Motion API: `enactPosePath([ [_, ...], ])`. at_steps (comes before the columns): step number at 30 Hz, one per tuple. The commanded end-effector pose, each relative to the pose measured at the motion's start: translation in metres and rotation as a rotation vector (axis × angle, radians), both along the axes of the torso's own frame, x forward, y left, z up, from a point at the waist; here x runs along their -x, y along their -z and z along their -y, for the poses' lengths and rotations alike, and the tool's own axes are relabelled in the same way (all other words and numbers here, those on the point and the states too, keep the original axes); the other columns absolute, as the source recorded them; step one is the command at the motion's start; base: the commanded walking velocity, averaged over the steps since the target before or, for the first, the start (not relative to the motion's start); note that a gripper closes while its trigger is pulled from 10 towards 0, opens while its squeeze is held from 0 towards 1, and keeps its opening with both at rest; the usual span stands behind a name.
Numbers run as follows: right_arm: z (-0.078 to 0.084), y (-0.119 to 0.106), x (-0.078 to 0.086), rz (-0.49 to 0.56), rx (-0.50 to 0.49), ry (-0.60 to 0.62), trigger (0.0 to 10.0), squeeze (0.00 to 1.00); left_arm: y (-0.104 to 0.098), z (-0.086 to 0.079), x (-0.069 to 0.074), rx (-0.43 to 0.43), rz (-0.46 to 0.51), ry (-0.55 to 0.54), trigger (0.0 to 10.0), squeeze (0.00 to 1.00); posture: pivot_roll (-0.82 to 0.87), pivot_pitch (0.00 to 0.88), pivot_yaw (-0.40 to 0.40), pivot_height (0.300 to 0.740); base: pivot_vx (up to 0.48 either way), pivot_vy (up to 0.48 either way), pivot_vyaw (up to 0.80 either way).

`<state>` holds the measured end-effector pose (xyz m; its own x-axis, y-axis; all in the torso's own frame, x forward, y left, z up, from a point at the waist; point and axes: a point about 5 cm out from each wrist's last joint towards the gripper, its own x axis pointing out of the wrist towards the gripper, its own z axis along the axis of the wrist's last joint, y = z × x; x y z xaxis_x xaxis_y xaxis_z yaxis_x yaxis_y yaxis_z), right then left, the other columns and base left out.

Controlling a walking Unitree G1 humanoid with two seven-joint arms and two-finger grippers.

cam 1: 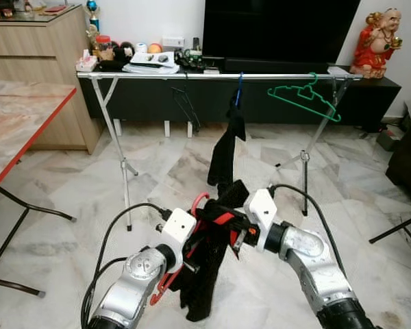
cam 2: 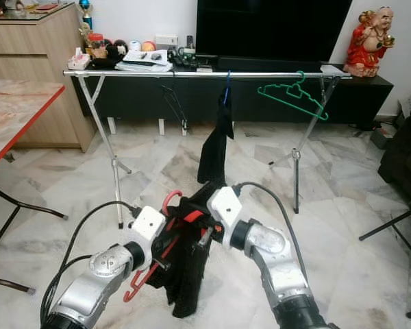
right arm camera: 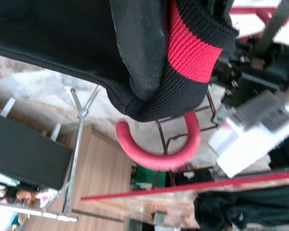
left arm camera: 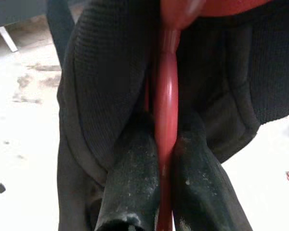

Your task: Hang hanger

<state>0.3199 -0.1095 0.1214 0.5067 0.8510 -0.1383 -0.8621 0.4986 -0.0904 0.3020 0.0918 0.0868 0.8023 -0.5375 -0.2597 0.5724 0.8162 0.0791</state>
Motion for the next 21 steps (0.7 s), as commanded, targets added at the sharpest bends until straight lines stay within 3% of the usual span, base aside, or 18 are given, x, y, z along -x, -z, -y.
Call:
enactPosePath([
  [1,0.001,-0.005,0.002,0.024,0.013,-0.015,10.0,0.00,-0.010,0.005,-0.001,0.024,0.040,0.021,10.0,0.00,0.03,0.000,-0.066,0.740,0.000,0.000,0.00],
  [4,0.010,-0.002,0.003,0.012,0.052,0.005,10.0,0.00,-0.013,0.006,0.000,0.050,0.056,0.032,10.0,0.00,0.02,0.000,-0.067,0.740,0.000,0.000,0.00],
  [5,0.011,-0.002,0.002,0.007,0.051,0.010,10.0,0.22,-0.013,0.006,0.000,0.054,0.058,0.034,10.0,0.00,0.02,0.000,-0.068,0.740,0.000,0.000,0.00],
  [6,0.011,-0.002,0.002,0.004,0.049,0.014,10.0,0.22,-0.014,0.006,0.000,0.055,0.059,0.035,10.0,0.00,0.02,0.000,-0.068,0.740,0.000,0.000,0.00],
  [7,0.012,-0.002,0.002,0.004,0.049,0.014,10.0,0.91,-0.014,0.007,0.000,0.058,0.061,0.037,10.0,0.00,0.02,0.000,-0.068,0.740,0.000,0.000,0.00],
  [8,0.012,-0.003,0.002,0.006,0.049,0.012,10.0,1.00,-0.015,0.007,0.000,0.060,0.063,0.038,10.0,0.00,0.02,0.000,-0.068,0.740,0.000,0.000,0.00],
  [17,0.011,-0.004,0.003,0.010,0.073,-0.006,10.0,1.00,-0.018,0.008,-0.001,0.084,0.078,0.037,10.0,0.00,0.02,0.000,-0.070,0.740,0.000,0.000,0.00],
  [21,0.018,0.001,0.006,0.005,0.139,-0.003,10.0,1.00,-0.018,0.007,-0.001,0.086,0.079,0.032,10.0,0.00,0.02,0.000,-0.069,0.740,0.000,0.000,0.00],
])
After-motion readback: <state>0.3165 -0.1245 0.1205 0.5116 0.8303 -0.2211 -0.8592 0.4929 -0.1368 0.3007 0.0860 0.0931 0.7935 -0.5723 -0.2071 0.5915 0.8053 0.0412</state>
